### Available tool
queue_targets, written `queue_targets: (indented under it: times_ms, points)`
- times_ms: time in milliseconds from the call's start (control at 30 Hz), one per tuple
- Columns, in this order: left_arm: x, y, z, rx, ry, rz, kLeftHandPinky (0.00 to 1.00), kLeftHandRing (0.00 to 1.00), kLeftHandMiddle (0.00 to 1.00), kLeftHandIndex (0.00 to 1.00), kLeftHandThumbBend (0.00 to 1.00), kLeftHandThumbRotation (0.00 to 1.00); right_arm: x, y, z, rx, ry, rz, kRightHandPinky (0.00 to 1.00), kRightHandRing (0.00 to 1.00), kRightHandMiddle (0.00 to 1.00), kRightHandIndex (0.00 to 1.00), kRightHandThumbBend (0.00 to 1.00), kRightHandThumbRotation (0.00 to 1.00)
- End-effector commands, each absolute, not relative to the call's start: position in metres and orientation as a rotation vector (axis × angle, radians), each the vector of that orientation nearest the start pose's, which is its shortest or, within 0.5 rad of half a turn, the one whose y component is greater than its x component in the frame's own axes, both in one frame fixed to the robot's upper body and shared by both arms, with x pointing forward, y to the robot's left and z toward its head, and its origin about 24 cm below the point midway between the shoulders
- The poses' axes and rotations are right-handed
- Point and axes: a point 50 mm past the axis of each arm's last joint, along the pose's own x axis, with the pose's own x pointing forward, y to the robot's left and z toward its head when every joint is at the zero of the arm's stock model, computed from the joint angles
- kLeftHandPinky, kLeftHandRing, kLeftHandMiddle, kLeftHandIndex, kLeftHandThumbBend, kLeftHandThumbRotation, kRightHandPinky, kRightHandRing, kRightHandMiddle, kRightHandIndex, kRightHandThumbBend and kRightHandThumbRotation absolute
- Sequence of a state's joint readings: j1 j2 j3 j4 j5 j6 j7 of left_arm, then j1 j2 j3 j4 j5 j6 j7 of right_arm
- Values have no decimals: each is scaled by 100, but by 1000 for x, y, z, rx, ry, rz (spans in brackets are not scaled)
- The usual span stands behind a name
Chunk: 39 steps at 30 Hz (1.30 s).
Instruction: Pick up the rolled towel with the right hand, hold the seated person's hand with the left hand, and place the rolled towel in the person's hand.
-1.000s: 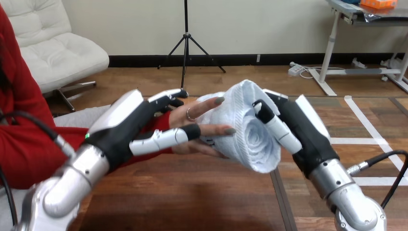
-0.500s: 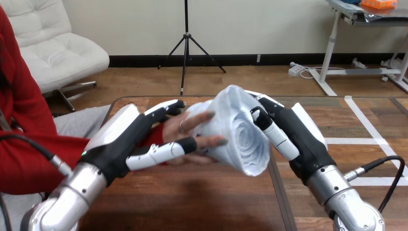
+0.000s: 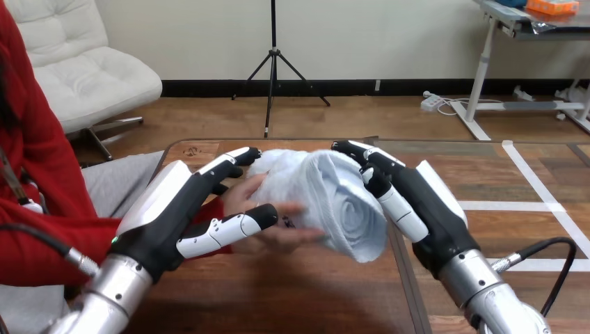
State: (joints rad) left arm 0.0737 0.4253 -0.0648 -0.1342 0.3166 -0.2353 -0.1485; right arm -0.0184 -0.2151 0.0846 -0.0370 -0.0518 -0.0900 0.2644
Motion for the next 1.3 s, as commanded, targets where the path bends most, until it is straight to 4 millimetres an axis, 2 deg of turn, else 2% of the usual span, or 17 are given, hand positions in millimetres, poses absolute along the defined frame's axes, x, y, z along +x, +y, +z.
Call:
queue_targets:
  times_ms: [0, 233, 400, 467, 633, 933, 1267]
  points:
    - [236, 185, 83, 706, -301, -226, 70, 82, 85, 84, 100, 100, 254, -148, 76, -239, -171, 360, 80, 86, 86, 85, 100, 100]
    - [231, 183, 76, 664, -316, -178, 73, 84, 86, 85, 100, 100, 250, -150, 73, -208, -163, 362, 81, 87, 87, 86, 100, 100]
    - [227, 180, 67, 585, -331, -116, 81, 85, 86, 84, 100, 100, 246, -152, 70, -195, -144, 351, 81, 86, 87, 86, 100, 100]
    - [225, 179, 65, 565, -339, -103, 89, 87, 87, 84, 100, 100, 245, -153, 69, -187, -139, 349, 81, 86, 87, 86, 100, 100]
    - [220, 174, 58, 547, -361, -51, 96, 91, 89, 85, 99, 100, 242, -157, 65, -172, -127, 340, 81, 85, 86, 86, 100, 100]
    - [210, 168, 47, 539, -373, 2, 100, 98, 94, 88, 94, 100, 234, -163, 59, -158, -104, 327, 80, 84, 86, 85, 100, 100]
    - [199, 160, 38, 480, -367, 13, 100, 100, 98, 93, 88, 100, 223, -168, 55, -94, -86, 331, 79, 84, 86, 86, 100, 100]
